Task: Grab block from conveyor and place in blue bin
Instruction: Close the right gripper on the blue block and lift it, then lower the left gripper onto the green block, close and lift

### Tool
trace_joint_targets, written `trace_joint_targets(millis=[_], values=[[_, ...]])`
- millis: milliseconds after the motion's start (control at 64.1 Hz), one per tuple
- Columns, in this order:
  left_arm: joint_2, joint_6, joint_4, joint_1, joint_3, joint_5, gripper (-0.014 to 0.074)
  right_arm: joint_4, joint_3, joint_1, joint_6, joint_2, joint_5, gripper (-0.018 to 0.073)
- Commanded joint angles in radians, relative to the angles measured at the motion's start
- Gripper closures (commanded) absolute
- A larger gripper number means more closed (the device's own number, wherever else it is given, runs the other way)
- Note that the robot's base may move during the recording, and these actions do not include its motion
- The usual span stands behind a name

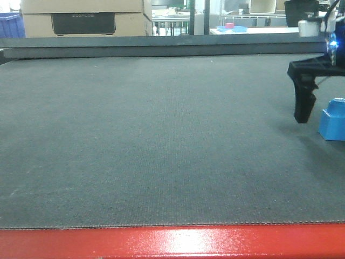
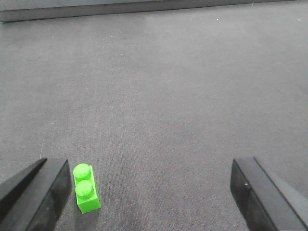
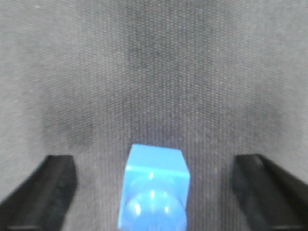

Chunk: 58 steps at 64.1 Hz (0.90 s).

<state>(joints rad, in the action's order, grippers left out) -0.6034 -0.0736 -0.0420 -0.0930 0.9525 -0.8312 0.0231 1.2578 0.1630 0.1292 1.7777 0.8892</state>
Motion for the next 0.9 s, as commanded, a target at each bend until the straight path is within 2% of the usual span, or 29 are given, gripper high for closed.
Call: trace_joint_targets(millis=[0, 62, 172, 265, 374, 530, 671, 764, 889], values=[[-0.001, 0.007, -0.001, -0.005, 0.008, 0.008, 0.0017, -0.006, 0.007, 0.001, 0.002, 0.022, -0.003, 0.0191], [-0.001, 0.007, -0.001, -0.005, 0.008, 0.006, 0.0017, -0.006, 0.007, 0.001, 0.002, 0.031, 0.004, 0.0306], [-0.012, 0.009, -0.001, -0.005, 0.014, -0.021, 0.0017, -0.006, 0.007, 0.001, 0.002, 0.026, 0.011, 0.0559], [-0.059, 0.074, -0.001, -0.003, 0.057, -0.098, 0.0018, -0.006, 0.007, 0.001, 0.002, 0.002, 0.013, 0.0729], [-0.150, 0.074, 0.004, -0.001, 0.131, -0.183, 0.0018, -0.006, 0.007, 0.001, 0.002, -0.042, 0.013, 0.0713], [-0.294, 0.099, 0.083, 0.005, 0.228, -0.252, 0.0018, -0.006, -0.032, 0.023, 0.000, -0.159, -0.005, 0.0713], [-0.459, 0.100, 0.092, 0.070, 0.279, -0.320, 0.0018, -0.006, -0.131, 0.072, -0.016, -0.303, -0.067, 0.0713], [-0.544, 0.046, 0.092, 0.113, 0.283, -0.305, 0.0018, -0.006, -0.194, 0.100, -0.016, -0.384, -0.090, 0.0713], [-0.652, 0.021, 0.092, 0.185, 0.283, -0.257, 0.0018, -0.006, -0.268, 0.132, -0.016, -0.476, -0.104, 0.0713]])
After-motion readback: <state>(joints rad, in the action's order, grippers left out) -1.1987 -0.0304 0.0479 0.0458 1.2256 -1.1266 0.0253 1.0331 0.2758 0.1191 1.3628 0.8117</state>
